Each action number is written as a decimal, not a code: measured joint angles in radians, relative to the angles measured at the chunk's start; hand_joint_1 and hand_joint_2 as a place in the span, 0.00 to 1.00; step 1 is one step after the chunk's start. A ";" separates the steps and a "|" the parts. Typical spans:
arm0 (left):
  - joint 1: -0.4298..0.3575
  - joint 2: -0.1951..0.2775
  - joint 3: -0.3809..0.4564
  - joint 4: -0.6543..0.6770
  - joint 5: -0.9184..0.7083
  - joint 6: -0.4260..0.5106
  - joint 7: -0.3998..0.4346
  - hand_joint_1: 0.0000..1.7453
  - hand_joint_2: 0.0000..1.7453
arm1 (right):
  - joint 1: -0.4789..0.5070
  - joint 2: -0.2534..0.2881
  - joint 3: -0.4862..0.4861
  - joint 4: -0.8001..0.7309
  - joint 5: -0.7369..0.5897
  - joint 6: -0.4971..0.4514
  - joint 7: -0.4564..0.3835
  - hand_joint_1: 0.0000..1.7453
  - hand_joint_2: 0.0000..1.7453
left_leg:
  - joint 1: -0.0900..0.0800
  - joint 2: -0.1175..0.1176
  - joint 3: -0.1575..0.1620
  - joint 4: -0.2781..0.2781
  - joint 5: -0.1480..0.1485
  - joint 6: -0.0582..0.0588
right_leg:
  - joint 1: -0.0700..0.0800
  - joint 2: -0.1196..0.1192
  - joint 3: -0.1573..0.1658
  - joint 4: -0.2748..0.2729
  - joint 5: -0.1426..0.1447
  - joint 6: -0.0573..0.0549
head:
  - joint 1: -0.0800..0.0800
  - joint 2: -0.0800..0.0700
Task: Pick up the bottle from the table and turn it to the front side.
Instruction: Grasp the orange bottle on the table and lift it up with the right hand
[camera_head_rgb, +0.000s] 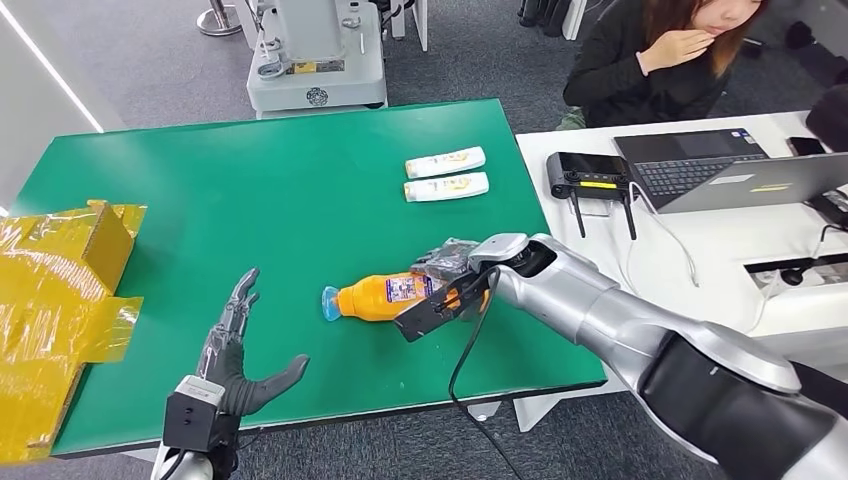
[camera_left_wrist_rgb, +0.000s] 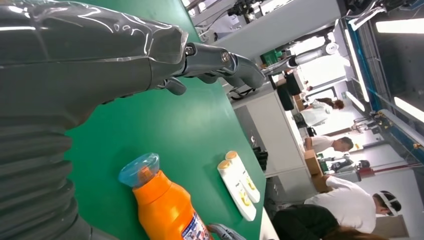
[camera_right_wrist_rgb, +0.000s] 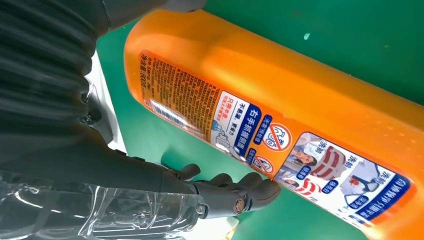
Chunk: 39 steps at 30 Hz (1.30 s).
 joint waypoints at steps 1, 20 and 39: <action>0.003 0.000 0.000 -0.002 0.000 0.001 0.000 0.00 1.00 | -0.001 0.000 0.008 0.001 -0.005 -0.007 0.002 0.00 1.00 | 0.000 0.000 0.000 0.000 0.000 0.000 | 0.000 0.000 0.000 0.000 0.000 0.000 | 0.000 0.000; 0.007 0.002 0.000 -0.007 -0.007 0.022 0.010 0.00 1.00 | -0.020 -0.009 0.180 0.092 0.078 -0.096 0.085 0.00 1.00 | 0.000 -0.001 0.003 0.000 0.000 0.000 | 0.000 -0.001 0.003 0.000 0.000 0.000 | 0.000 0.000; 0.019 0.000 0.002 -0.009 -0.057 0.041 0.014 0.00 1.00 | -0.017 0.012 0.216 0.170 0.081 -0.120 0.068 1.00 1.00 | 0.000 0.000 0.007 0.000 0.001 0.001 | 0.000 -0.001 0.007 -0.001 0.001 0.001 | 0.000 0.000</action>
